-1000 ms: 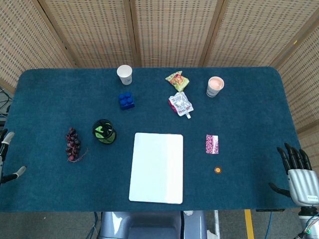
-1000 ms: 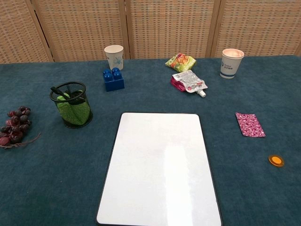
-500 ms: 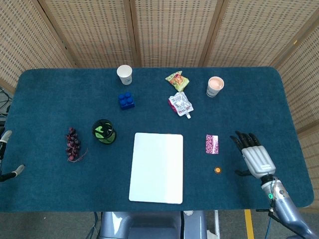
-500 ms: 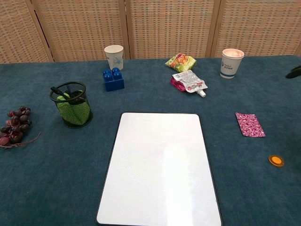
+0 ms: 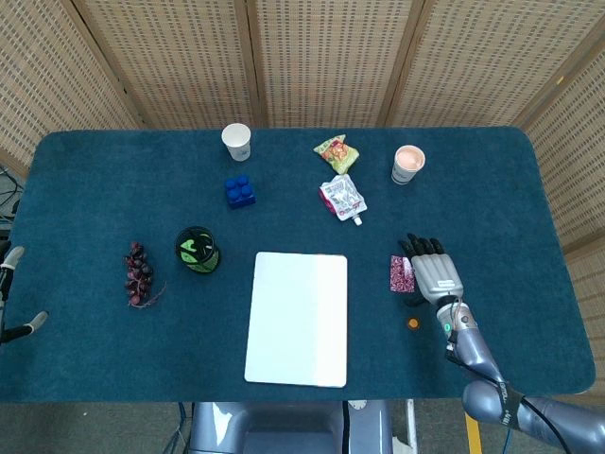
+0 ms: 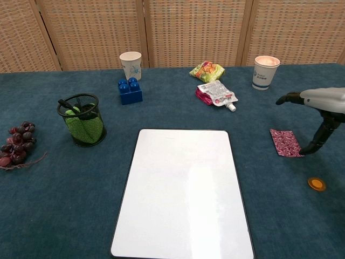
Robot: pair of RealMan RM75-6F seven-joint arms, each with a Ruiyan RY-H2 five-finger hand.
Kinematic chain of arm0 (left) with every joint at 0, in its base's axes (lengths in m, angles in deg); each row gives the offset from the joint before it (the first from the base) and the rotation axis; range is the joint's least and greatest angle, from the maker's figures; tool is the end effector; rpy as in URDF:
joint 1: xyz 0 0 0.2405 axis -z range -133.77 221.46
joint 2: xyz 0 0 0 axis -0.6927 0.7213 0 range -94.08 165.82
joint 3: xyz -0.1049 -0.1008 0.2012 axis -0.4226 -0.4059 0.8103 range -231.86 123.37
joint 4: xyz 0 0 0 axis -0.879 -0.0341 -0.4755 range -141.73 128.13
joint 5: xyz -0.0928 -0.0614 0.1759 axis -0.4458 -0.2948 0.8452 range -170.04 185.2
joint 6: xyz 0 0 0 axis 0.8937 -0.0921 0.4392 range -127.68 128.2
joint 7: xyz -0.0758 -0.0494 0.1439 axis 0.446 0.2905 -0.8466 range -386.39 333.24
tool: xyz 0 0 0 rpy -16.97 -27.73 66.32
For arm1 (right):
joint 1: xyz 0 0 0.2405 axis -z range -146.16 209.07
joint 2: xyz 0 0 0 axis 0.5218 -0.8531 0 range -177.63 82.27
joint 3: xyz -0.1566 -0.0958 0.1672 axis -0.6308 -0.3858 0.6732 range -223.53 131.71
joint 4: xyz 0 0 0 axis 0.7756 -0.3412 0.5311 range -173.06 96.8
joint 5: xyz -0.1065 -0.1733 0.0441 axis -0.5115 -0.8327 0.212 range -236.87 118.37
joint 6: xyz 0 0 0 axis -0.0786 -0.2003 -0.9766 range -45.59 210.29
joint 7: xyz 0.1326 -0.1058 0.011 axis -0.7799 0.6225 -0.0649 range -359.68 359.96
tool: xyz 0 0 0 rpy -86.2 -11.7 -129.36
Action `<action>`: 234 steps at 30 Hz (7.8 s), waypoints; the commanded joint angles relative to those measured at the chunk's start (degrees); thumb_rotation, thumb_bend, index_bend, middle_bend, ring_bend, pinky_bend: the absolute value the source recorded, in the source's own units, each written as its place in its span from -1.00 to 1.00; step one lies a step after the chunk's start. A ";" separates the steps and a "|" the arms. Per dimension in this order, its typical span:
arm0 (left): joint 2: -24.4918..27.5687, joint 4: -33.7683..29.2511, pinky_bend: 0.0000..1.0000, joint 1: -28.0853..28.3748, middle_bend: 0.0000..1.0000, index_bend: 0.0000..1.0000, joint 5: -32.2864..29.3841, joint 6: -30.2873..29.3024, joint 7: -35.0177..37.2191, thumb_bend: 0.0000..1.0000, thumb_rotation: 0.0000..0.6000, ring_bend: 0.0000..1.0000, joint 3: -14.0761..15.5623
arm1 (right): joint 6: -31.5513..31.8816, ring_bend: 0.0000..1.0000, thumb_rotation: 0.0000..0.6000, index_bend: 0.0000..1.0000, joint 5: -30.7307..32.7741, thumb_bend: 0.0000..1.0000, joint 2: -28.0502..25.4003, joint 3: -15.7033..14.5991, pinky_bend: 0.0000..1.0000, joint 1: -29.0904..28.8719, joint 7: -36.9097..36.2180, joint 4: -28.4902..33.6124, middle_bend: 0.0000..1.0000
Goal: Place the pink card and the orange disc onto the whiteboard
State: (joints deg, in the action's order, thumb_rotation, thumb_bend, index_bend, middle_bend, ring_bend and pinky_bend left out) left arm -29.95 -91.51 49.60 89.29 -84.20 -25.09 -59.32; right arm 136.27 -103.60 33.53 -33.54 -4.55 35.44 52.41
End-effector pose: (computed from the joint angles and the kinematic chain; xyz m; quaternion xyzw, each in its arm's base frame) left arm -0.3313 0.2207 0.1730 -0.5757 -0.3679 -0.3704 0.6293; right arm -0.2155 -0.3543 0.0149 0.6974 -0.4438 0.2410 0.5085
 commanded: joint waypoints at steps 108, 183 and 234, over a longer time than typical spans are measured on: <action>1.27 -0.15 -1.00 0.05 -1.00 -1.00 -0.88 1.16 3.33 -1.00 1.00 -1.00 -0.20 | 14.50 -1.00 1.00 -0.66 15.89 -0.92 19.56 -0.19 -1.00 -19.44 18.52 7.26 -1.00; 1.15 -0.78 -1.00 -0.40 -1.00 -1.00 0.17 0.05 2.41 -1.00 1.00 -1.00 0.22 | 5.20 -1.00 1.00 -0.14 -26.35 -0.34 -0.66 -19.35 -1.00 3.01 -6.25 -5.85 -1.00; 2.32 -0.71 -1.00 -0.46 -1.00 -1.00 -0.50 0.83 6.00 -1.00 1.00 -1.00 -0.13 | 1.88 -1.00 1.00 0.14 2.97 -0.22 11.05 1.34 -1.00 -15.66 14.30 6.51 -1.00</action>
State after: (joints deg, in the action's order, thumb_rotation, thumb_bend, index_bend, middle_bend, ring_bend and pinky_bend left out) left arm -27.71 -92.17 49.17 88.77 -83.38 -19.22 -59.45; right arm 136.99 -104.31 41.48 -33.81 -17.48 46.89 60.32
